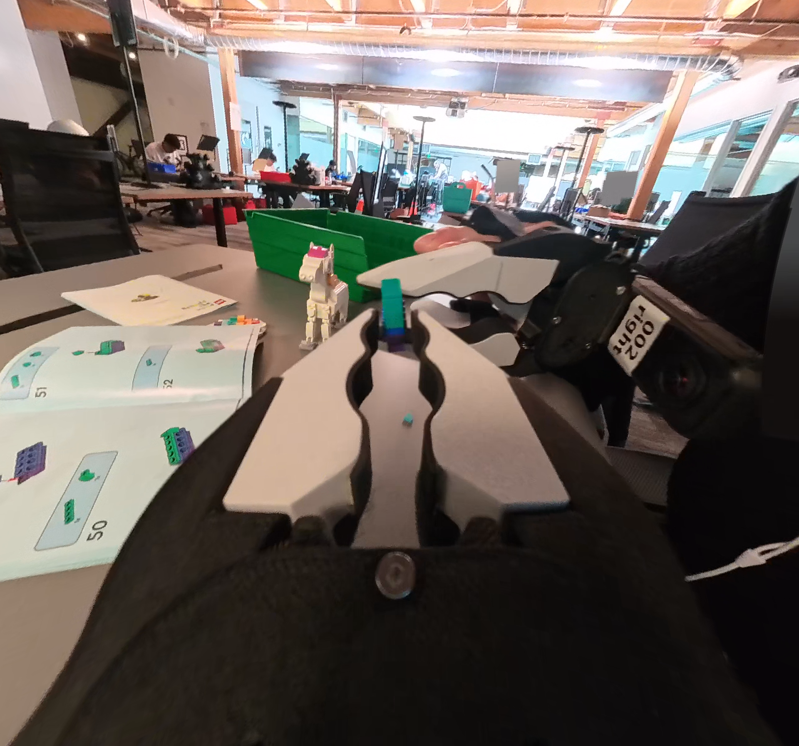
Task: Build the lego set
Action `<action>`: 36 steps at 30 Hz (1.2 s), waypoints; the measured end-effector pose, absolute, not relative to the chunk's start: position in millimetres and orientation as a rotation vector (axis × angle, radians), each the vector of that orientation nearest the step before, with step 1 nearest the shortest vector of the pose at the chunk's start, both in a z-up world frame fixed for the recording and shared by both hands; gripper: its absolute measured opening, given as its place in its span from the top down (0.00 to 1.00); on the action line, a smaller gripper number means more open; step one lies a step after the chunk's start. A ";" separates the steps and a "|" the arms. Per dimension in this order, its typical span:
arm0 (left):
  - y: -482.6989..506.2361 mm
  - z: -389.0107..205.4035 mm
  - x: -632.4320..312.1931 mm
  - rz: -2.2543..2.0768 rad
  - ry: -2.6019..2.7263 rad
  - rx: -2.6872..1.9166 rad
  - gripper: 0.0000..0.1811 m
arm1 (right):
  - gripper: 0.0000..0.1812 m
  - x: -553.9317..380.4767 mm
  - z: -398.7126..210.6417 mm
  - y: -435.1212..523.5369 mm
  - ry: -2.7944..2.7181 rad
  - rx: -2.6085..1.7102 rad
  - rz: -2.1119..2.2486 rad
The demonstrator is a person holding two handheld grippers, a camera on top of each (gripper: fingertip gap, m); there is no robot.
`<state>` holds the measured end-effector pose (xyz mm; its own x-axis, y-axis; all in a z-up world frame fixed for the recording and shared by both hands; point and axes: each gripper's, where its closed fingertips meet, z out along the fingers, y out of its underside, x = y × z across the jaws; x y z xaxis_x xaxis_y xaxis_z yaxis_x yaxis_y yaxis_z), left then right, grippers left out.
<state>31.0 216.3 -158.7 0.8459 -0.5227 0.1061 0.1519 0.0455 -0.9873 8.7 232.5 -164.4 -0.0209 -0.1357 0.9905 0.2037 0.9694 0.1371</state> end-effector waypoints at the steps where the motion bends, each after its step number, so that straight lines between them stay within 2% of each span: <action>1: 217.6 -161.0 30.8 -0.529 0.315 -1.457 0.93 | 0.87 8.9 -164.1 231.1 -1.565 -0.048 -0.272; 17: 216.3 -166.6 38.6 -0.227 0.490 -1.484 0.95 | 0.86 12.3 -169.2 226.2 -1.668 -0.062 -0.281; 29: 220.4 -178.3 40.1 -0.259 0.485 -1.532 0.95 | 0.87 15.0 -181.1 231.1 -1.771 -0.074 -0.298; 33: 226.2 -184.9 36.6 -0.368 0.416 -1.594 0.94 | 0.87 12.8 -189.2 234.3 -1.775 -0.182 -0.130; 34: 228.8 -188.1 33.9 -0.368 0.400 -1.614 0.94 | 0.86 14.2 -193.2 237.7 -1.801 -0.234 -0.075; 36: 231.1 -193.5 29.7 -0.381 0.379 -1.648 0.94 | 0.66 17.5 -198.7 251.7 -1.848 -0.405 0.060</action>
